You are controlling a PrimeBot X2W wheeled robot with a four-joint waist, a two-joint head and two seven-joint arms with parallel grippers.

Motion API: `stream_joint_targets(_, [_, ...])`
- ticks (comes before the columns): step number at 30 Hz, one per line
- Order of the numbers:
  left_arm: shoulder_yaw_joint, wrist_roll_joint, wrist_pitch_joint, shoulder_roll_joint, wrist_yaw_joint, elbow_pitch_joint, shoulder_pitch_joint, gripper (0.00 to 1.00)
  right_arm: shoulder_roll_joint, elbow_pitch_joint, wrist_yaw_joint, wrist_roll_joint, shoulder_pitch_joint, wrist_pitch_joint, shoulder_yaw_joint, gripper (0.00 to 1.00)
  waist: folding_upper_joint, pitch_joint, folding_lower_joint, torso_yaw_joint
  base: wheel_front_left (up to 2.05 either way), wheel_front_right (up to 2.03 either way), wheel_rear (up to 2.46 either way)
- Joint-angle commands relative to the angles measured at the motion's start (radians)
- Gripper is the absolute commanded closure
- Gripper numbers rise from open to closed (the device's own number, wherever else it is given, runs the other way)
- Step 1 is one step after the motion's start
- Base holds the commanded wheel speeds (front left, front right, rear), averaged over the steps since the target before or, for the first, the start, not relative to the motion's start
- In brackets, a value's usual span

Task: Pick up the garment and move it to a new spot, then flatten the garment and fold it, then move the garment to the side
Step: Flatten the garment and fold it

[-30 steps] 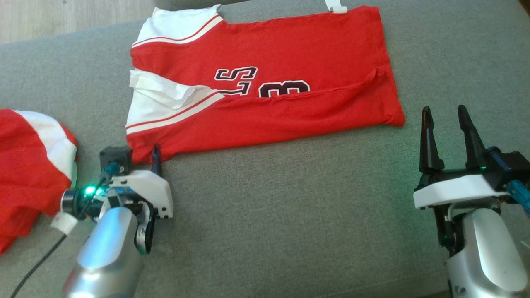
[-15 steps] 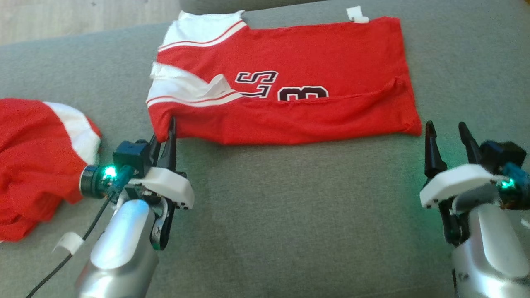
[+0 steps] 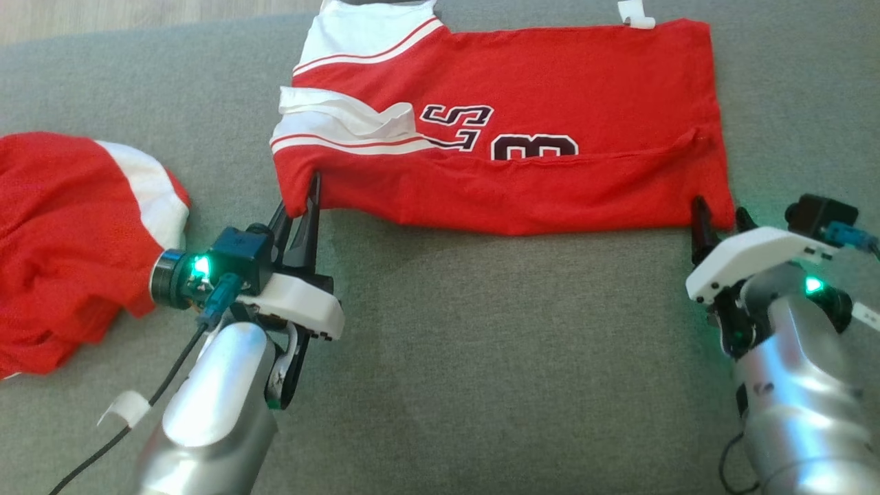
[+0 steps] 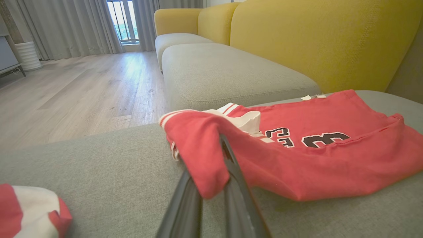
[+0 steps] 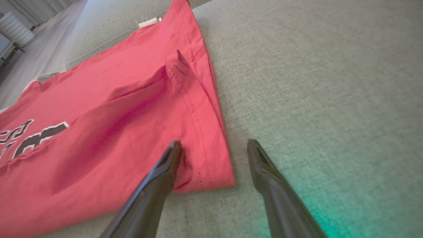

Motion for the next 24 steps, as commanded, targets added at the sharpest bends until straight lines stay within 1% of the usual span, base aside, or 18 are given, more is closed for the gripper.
stream_joint_targets(1, [0.03,0.004,-0.009,0.026,0.002,-0.037,-0.022,1.0,0.001,-0.006,0.007,-0.008,-0.031,-0.002,0.019,0.0,0.0,0.004,-0.0001,0.003,0.0,0.0,0.0])
stream_joint_targets(4, [0.027,0.004,-0.011,0.029,0.002,-0.038,-0.023,1.0,0.001,0.084,0.007,-0.013,-0.069,-0.002,0.027,0.0,0.0,0.007,-0.0001,0.008,0.0,0.0,0.0])
stream_joint_targets(5, [0.027,0.004,-0.011,0.034,0.005,-0.034,-0.022,1.0,0.001,0.132,0.007,-0.005,-0.091,-0.01,0.045,0.86,0.0,0.007,-0.0001,0.008,0.0,0.0,0.0])
stream_joint_targets(6, [0.027,0.004,-0.011,0.034,0.005,-0.034,-0.022,1.0,0.001,0.132,0.007,-0.005,-0.091,-0.01,0.045,0.86,0.0,0.007,-0.0001,0.008,0.0,0.0,0.0])
stream_joint_targets(7, [0.028,0.005,-0.01,0.04,0.009,-0.027,-0.021,1.0,0.001,0.164,0.007,-0.02,-0.105,-0.035,0.062,1.0,0.0,0.004,-0.0001,0.004,0.0,0.0,0.0])
stream_joint_targets(10, [0.031,0.001,-0.01,0.047,0.015,-0.017,-0.013,1.0,0.001,0.193,0.007,-0.069,-0.114,-0.081,0.053,1.0,0.0,-0.007,-0.0001,-0.007,0.0,0.0,0.0])
stream_joint_targets(15, [0.037,-0.005,-0.012,0.066,0.024,0.002,0.011,1.0,0.001,0.183,0.007,-0.196,-0.104,-0.138,-0.014,1.0,0.0,-0.037,-0.0001,-0.032,0.0,0.0,0.0])
stream_joint_targets(19, [0.039,-0.016,-0.01,0.077,0.025,0.012,0.038,1.0,0.001,0.145,0.007,-0.265,-0.081,-0.151,-0.052,1.0,0.0,-0.071,-0.0001,-0.049,0.0,0.0,0.0])
stream_joint_targets(24, [0.032,-0.031,0.003,0.083,0.02,0.01,0.083,1.0,0.001,0.088,0.007,-0.301,-0.035,-0.13,-0.053,1.0,0.0,-0.122,-0.0001,-0.061,0.0,0.0,0.0])
